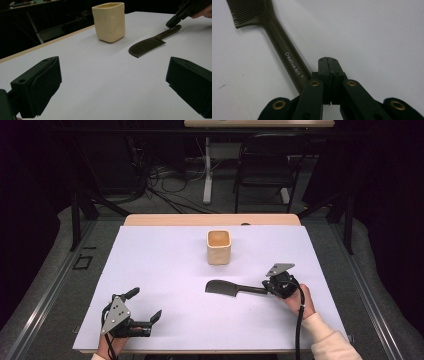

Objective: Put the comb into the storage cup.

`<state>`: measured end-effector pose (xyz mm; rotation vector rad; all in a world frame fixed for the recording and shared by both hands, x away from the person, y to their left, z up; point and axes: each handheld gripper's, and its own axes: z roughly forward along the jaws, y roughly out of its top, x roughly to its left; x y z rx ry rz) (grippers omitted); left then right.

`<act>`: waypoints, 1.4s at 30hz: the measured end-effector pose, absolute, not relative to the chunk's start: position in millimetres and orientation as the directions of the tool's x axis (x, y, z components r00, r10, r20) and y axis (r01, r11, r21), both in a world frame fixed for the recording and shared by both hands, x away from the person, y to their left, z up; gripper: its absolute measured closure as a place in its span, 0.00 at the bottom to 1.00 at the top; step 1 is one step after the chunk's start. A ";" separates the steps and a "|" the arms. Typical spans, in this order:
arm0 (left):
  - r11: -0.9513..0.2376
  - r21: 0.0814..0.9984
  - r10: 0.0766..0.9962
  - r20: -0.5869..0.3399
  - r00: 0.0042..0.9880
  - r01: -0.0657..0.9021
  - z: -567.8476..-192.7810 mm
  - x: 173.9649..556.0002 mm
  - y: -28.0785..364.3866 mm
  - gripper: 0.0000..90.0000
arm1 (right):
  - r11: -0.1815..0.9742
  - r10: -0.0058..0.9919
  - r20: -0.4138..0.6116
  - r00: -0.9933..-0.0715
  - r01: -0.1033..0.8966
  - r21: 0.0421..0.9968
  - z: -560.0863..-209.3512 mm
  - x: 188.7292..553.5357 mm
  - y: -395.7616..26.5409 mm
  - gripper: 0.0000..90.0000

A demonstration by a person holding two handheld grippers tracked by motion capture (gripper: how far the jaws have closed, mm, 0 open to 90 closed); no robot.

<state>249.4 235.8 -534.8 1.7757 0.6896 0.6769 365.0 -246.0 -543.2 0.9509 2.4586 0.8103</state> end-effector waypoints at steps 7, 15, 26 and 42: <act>-0.269 0.954 0.732 0.115 0.672 0.130 -534.7 249.4 235.8 0.00 | 0.615 0.693 -0.135 -0.708 0.483 0.624 -543.1 362.2 -246.0 1.00; -0.272 0.953 0.734 0.117 0.670 0.131 -535.0 249.8 236.0 0.00 | 0.616 0.690 -0.133 -0.711 0.482 0.623 -542.1 358.8 -243.8 1.00; -0.271 0.954 0.734 0.118 0.668 0.130 -535.0 249.8 236.2 0.00 | 0.635 0.677 -0.128 -0.725 0.486 0.601 -541.1 354.5 -241.6 1.00; -0.272 0.954 0.736 0.120 0.667 0.128 -534.8 249.8 236.4 0.00 | 0.650 0.664 -0.124 -0.737 0.488 0.582 -540.5 351.2 -239.1 1.00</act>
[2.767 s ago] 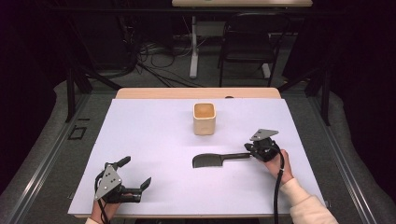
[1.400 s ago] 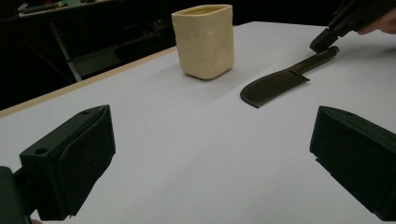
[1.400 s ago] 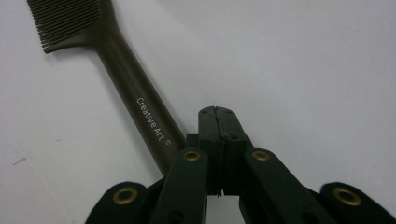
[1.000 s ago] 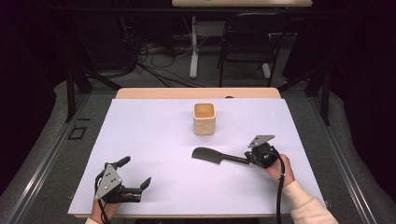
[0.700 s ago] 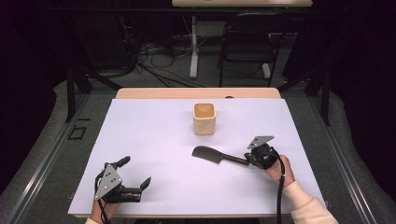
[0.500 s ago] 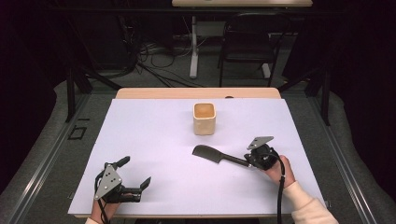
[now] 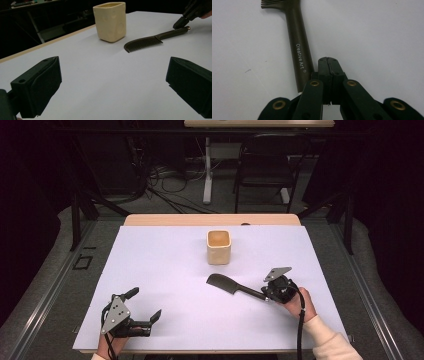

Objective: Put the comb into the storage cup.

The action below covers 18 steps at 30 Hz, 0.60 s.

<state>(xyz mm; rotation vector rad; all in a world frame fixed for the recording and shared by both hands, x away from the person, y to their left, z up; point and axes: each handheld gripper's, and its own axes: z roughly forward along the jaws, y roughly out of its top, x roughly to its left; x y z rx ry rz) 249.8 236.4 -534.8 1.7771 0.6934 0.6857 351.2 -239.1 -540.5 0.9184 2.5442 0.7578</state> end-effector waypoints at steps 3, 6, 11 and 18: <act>-0.273 0.953 0.735 0.120 0.667 0.129 -534.7 249.7 236.5 0.00 | 0.652 0.664 -0.128 -0.736 0.488 0.580 -540.0 350.9 -239.4 1.00; -0.272 0.954 0.736 0.119 0.667 0.130 -534.7 249.6 236.3 0.00 | 0.649 0.667 -0.128 -0.734 0.488 0.584 -540.2 350.8 -239.3 0.99; -0.271 0.954 0.736 0.119 0.666 0.129 -534.8 249.7 236.3 0.00 | 0.645 0.673 -0.133 -0.728 0.488 0.588 -537.7 350.8 -240.8 0.93; -0.271 0.954 0.735 0.119 0.667 0.129 -534.6 249.5 236.2 0.00 | 0.640 0.680 -0.142 -0.720 0.487 0.594 -532.5 350.7 -243.2 0.83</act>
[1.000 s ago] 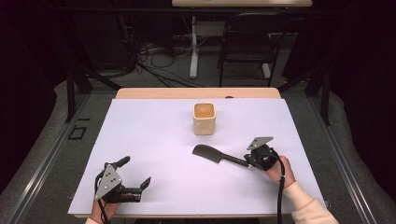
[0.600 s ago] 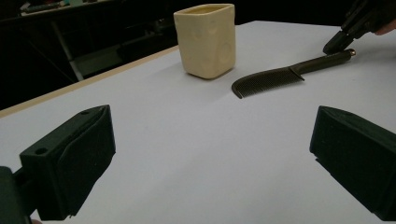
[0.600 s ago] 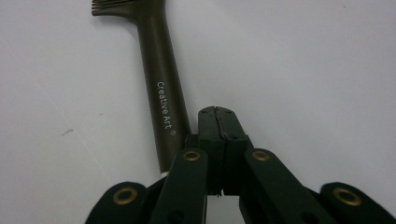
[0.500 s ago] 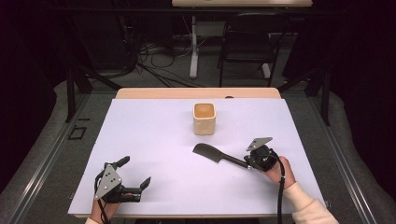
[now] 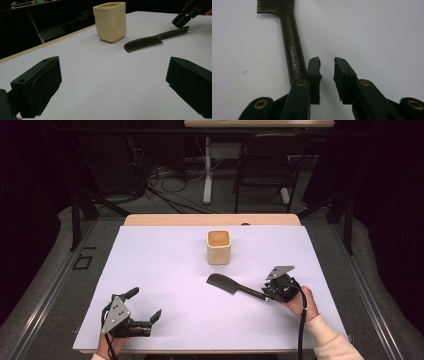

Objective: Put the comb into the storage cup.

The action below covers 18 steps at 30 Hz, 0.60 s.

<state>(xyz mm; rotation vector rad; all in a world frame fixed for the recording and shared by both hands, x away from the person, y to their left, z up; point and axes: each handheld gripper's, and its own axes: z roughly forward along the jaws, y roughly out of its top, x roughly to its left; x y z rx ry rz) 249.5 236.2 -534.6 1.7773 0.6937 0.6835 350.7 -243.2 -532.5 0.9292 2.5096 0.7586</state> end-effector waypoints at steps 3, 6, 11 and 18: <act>-0.272 0.954 0.735 0.119 0.667 0.129 -534.8 249.8 236.1 0.00 | 0.639 0.685 -0.146 -0.714 0.492 0.591 -530.1 351.1 -243.9 0.77; -0.272 0.954 0.735 0.119 0.667 0.129 -534.8 249.9 236.1 0.00 | 0.629 0.690 -0.144 -0.709 0.489 0.604 -527.0 352.0 -245.8 0.71; -0.273 0.953 0.735 0.119 0.667 0.131 -534.9 249.9 235.9 0.00 | 0.627 0.689 -0.134 -0.712 0.493 0.604 -521.8 351.3 -245.0 0.57; -0.275 0.952 0.737 0.121 0.665 0.131 -534.8 249.9 235.7 0.00 | 0.628 0.684 -0.141 -0.715 0.481 0.611 -515.9 349.4 -239.7 0.38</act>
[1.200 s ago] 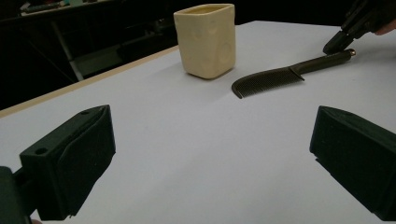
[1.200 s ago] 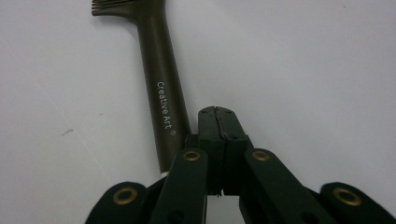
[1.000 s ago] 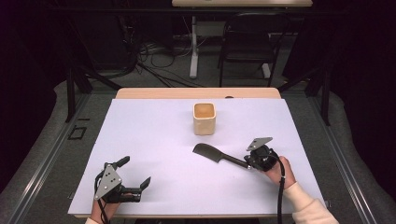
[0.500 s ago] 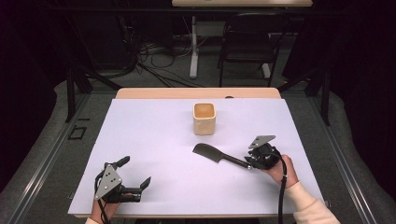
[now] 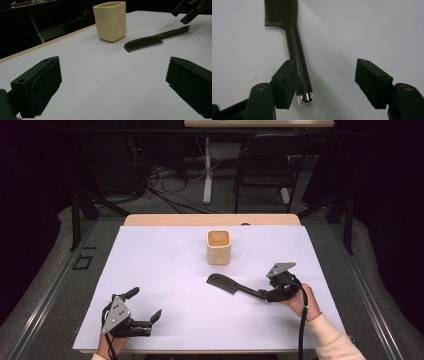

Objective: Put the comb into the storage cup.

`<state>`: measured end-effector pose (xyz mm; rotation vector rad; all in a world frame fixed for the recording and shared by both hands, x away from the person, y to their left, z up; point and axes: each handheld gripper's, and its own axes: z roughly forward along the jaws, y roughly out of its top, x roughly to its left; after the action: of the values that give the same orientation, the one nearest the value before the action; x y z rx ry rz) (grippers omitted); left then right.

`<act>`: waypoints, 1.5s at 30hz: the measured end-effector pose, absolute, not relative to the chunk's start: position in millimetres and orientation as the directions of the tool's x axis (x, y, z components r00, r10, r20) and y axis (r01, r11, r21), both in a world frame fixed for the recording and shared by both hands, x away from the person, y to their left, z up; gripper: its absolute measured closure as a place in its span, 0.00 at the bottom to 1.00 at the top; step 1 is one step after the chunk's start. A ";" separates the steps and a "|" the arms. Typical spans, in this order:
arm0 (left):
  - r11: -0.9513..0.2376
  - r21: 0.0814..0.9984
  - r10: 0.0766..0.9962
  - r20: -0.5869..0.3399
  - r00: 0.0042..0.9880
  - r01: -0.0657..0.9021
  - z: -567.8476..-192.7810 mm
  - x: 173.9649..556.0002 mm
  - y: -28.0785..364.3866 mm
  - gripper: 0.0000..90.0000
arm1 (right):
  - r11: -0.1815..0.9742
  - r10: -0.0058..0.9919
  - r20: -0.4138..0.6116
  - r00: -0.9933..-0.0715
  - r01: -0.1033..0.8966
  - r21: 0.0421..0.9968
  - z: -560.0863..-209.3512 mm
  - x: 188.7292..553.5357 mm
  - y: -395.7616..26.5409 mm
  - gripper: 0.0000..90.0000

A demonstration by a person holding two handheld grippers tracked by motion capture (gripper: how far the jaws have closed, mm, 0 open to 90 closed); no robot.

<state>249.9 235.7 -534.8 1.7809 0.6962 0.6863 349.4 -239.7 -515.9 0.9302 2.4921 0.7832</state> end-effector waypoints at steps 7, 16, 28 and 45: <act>-0.274 0.952 0.737 0.120 0.665 0.133 -535.0 250.1 235.9 0.00 | 0.656 0.656 -0.133 -0.743 0.475 0.587 -512.9 348.4 -232.2 0.28; -0.275 0.952 0.738 0.120 0.664 0.133 -534.9 250.1 235.8 0.00 | 0.687 0.626 -0.129 -0.769 0.466 0.558 -512.1 349.2 -222.9 0.15; -0.271 0.953 0.741 0.117 0.661 0.135 -535.0 251.0 235.7 0.00 | 0.718 0.601 -0.125 -0.790 0.464 0.519 -510.7 356.2 -209.4 0.00; -0.266 0.955 0.739 0.114 0.664 0.133 -534.6 251.6 235.6 0.00 | 0.751 0.559 -0.108 -0.822 0.448 0.485 -509.9 366.2 -186.7 0.00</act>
<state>251.6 235.6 -534.6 1.7723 0.7005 0.6827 366.2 -186.7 -509.9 0.7916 2.7044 0.6560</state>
